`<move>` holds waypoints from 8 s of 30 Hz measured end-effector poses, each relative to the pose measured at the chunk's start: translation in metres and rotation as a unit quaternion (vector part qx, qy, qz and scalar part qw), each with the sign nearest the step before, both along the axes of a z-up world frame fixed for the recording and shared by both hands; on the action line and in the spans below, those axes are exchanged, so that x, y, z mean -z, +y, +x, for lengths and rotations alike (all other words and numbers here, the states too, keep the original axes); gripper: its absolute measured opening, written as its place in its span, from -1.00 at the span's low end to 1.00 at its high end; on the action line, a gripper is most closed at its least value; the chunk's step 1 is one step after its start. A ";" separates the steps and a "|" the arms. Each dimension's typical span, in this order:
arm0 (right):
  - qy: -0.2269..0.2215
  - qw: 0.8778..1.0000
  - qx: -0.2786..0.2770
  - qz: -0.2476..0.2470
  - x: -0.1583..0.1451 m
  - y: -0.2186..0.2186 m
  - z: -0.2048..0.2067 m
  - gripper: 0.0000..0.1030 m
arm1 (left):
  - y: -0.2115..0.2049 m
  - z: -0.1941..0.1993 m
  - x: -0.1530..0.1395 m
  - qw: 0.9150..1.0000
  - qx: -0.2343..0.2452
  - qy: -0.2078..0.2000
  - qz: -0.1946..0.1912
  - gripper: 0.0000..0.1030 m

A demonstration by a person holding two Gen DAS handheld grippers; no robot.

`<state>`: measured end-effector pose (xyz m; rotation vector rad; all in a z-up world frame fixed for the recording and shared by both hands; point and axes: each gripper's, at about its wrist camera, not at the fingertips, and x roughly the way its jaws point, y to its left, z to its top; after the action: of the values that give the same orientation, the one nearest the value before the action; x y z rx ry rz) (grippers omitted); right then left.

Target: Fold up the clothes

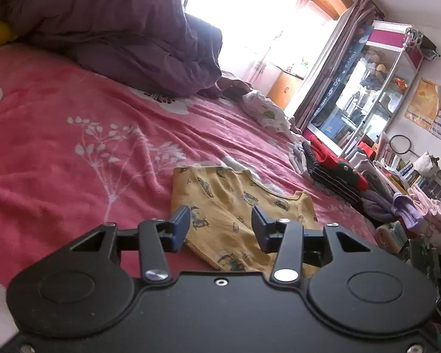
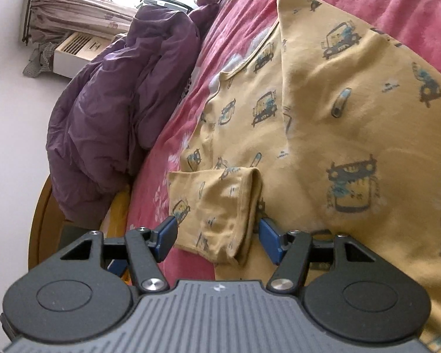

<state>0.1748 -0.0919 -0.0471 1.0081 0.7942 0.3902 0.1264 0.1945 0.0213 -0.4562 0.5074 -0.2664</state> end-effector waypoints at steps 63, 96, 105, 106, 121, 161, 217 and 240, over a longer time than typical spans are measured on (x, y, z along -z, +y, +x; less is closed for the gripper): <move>-0.180 0.976 0.001 -0.126 -0.173 -0.090 0.053 -0.85 | -0.076 -0.027 0.039 0.975 0.174 0.098 0.094 -0.97; -0.147 0.974 0.016 -0.170 -0.131 -0.175 0.033 -0.85 | -0.093 0.016 0.027 0.981 0.169 0.079 0.054 -0.54; -0.122 0.978 0.045 -0.163 -0.084 -0.190 0.006 -0.85 | -0.126 0.039 0.015 0.980 0.182 0.021 0.075 -0.54; -0.116 0.980 0.053 -0.153 -0.077 -0.195 0.004 -0.85 | -0.129 0.045 0.017 0.980 0.181 0.027 0.081 -0.54; -0.068 0.990 0.120 -0.001 0.025 -0.253 -0.015 -0.82 | -0.134 0.125 0.012 0.988 0.120 0.039 0.094 -0.54; -0.133 0.975 0.125 -0.124 -0.017 -0.231 -0.040 -0.85 | -0.148 0.188 0.031 0.989 0.130 0.029 0.069 -0.47; -0.397 0.769 -0.340 -0.367 -0.051 -0.018 -0.124 -0.80 | -0.076 0.214 0.073 0.937 0.123 0.131 -0.301 0.64; -0.278 0.874 -0.302 -0.261 -0.042 -0.054 -0.061 -0.31 | -0.082 0.216 0.066 0.943 0.146 0.134 -0.266 0.64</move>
<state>0.1133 -0.1459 -0.0046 0.0886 0.6144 0.9004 0.3423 0.1120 -0.0447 -0.9558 0.7754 -0.6399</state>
